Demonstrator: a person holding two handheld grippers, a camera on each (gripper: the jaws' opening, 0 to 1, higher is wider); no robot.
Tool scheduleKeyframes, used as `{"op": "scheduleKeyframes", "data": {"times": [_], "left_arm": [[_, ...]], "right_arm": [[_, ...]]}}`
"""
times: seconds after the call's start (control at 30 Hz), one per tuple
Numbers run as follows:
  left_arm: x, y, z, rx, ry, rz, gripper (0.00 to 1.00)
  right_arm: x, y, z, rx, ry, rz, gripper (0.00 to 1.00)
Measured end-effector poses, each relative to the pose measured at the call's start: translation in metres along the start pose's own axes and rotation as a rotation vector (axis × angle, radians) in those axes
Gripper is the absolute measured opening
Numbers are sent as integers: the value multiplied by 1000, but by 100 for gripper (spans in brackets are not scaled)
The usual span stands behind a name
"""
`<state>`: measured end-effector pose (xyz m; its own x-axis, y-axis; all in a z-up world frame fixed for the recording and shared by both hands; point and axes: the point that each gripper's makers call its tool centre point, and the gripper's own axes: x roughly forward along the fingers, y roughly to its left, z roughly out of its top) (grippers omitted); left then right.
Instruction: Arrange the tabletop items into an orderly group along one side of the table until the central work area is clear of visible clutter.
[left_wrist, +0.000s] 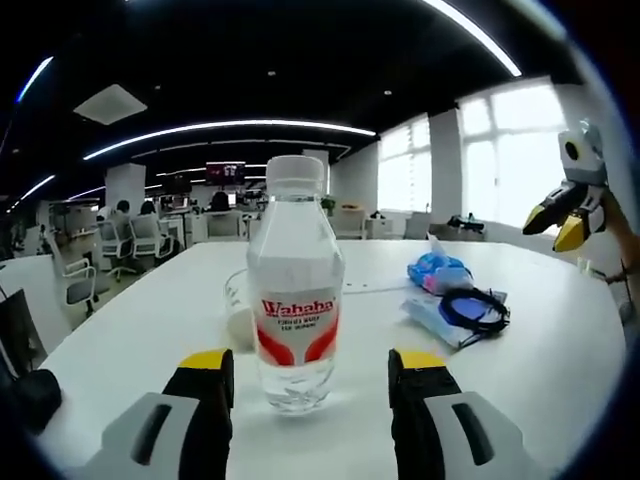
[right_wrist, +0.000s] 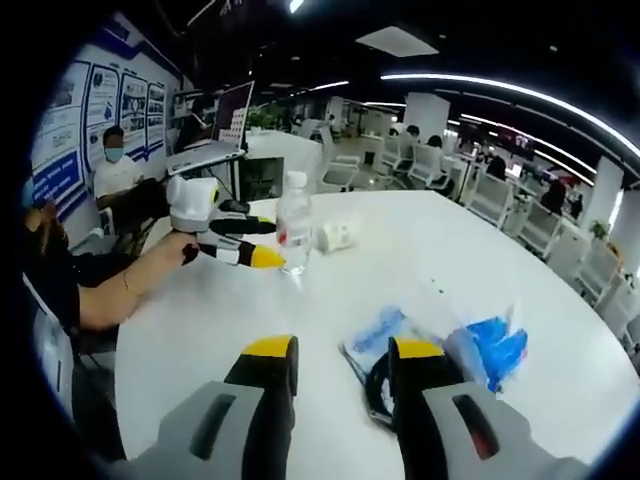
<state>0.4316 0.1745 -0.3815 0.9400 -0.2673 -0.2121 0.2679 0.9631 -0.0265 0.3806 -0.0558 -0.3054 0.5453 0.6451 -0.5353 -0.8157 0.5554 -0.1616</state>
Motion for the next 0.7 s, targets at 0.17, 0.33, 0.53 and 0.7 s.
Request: {"op": "scheduleKeyframes", "data": {"times": [0.17, 0.33, 0.53, 0.7], "left_arm": [[0, 1, -1, 8, 6, 3, 62], [-2, 1, 2, -8, -7, 1, 62], [-3, 1, 2, -7, -6, 2, 62], [-6, 3, 8, -10, -31, 9, 62]], "right_arm": [[5, -2, 1, -23, 22, -10, 35], [13, -1, 0, -29, 42, -6, 34], [20, 0, 2, -17, 44, 7, 34], [28, -3, 5, -7, 40, 11, 34]]}}
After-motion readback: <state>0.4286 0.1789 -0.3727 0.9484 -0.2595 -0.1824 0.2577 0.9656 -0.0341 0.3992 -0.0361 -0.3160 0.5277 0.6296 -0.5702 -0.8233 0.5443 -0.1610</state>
